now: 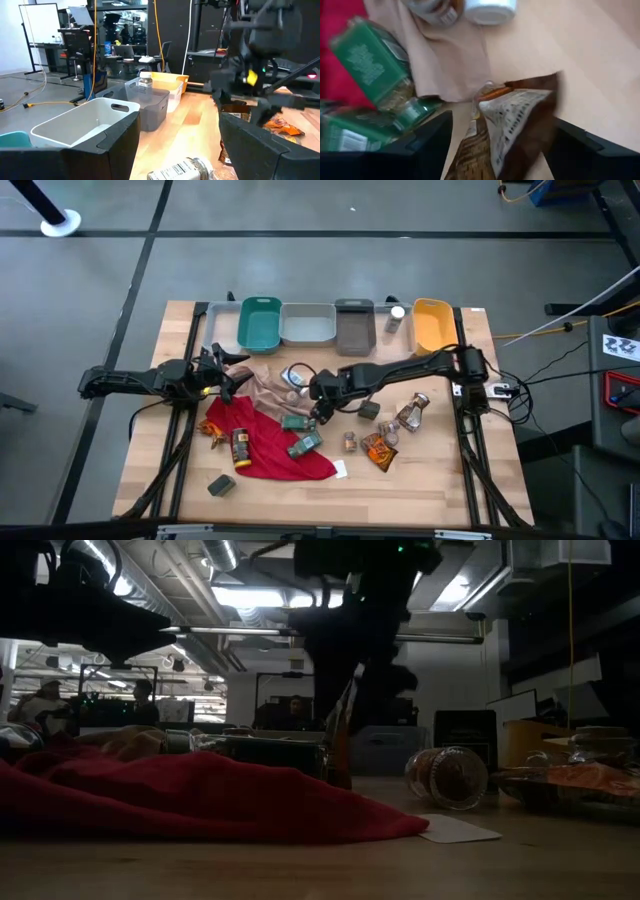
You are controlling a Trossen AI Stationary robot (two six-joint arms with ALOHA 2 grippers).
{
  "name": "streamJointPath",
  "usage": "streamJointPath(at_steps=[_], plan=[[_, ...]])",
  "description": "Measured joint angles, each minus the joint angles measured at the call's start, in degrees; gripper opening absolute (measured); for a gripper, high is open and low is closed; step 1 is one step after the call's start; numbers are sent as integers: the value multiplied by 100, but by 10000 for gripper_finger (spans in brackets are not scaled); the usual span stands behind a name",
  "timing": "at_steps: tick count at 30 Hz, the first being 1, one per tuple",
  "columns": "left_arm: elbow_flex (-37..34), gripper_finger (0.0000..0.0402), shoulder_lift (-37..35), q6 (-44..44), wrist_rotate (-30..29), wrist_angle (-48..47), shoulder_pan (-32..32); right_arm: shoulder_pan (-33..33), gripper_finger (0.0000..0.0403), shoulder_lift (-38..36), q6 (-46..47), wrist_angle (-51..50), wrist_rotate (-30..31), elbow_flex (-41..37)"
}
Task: Sort spices by type
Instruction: Put the orange seasoning bag into the yellow bin
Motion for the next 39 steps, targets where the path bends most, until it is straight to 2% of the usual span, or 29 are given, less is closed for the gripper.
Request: streamJointPath(at_steps=[5,8,11,17,20,24,28,33,35,39], plan=[[0,255,0,0,0,0,0,0,270,304,-144,-38,-5,0],[1,255,0,0,0,0,0,0,237,343,-268,-16,-4,0],[1,255,0,0,0,0,1,0,177,345,-349,4,109,0],[1,255,0,0,-2,1,2,0,26,272,-629,-193,154,108],[2,255,-2,0,-1,2,0,0,29,171,-740,-504,150,382],[2,255,9,0,-1,2,2,-37,49,125,-786,-1679,214,1024],[0,255,56,0,-2,2,2,-37,19,118,-1033,-3040,616,1799],[0,255,107,-15,0,-1,1,-84,26,111,-978,-4648,1231,2571],[2,255,100,-17,-2,0,2,-138,32,53,-900,-4711,1365,2699],[0,255,101,-18,0,0,2,-323,19,-315,-1148,-4743,1172,2665]])
